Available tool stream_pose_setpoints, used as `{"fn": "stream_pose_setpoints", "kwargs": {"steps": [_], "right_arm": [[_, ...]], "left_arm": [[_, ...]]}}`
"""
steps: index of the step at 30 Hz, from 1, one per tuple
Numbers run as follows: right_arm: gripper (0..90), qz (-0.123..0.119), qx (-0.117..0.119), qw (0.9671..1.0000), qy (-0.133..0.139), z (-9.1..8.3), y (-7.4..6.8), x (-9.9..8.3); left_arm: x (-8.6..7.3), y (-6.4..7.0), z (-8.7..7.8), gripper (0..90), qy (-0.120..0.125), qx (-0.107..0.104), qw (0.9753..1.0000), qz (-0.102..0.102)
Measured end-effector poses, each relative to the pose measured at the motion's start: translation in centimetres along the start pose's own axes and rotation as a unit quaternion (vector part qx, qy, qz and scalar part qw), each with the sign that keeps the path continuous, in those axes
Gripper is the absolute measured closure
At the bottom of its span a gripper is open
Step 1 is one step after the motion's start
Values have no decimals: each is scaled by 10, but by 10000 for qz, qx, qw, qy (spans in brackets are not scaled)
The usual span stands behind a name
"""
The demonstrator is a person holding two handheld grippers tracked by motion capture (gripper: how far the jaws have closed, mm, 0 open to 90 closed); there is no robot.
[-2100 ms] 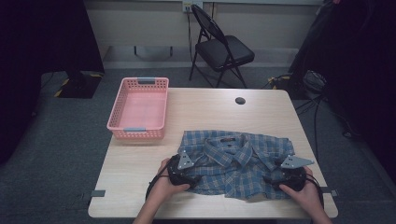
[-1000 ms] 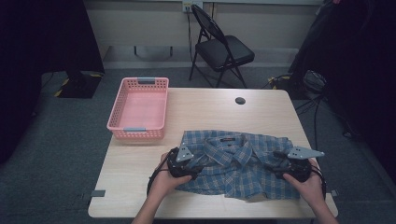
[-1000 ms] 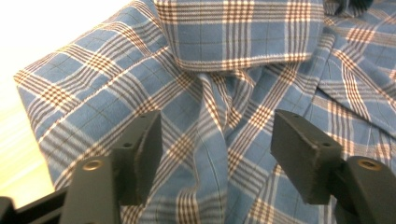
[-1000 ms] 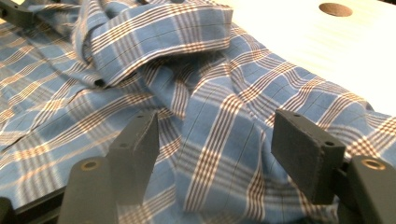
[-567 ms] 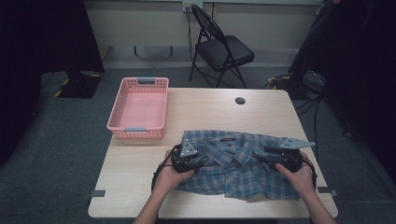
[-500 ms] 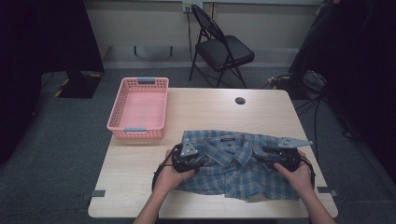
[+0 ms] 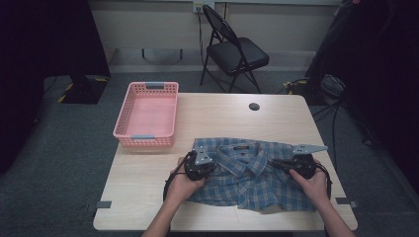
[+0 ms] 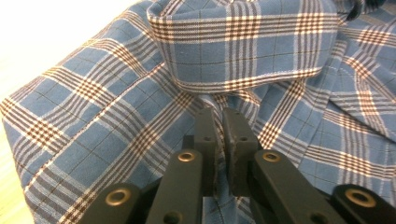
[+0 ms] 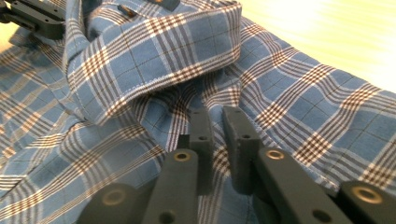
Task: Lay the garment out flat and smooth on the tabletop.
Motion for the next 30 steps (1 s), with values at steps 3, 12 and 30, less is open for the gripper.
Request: {"fn": "stream_pose_setpoints", "kwargs": {"steps": [3, 12, 30], "right_arm": [[846, 28, 29, 9999, 106, -6, 0, 3], [850, 93, 67, 9991, 412, -23, 2, 17], [854, 363, -67, 9960, 809, -42, 22, 35]], "left_arm": [[4, 1, -4, 864, 47, -39, 10000, -3], [24, 2, -15, 864, 340, -84, 9994, 15], [64, -13, -29, 868, 642, 6, 9979, -112]]}}
Point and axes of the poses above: each handheld gripper's, and its own axes: z roughly forward along the jaws, x roughly out of its top, y roughly to its right, the point moved 10 cm from there along z, roughly forward along the jaws, and after that the axes turned 6 degrees about -z, right-handed, at the moved point
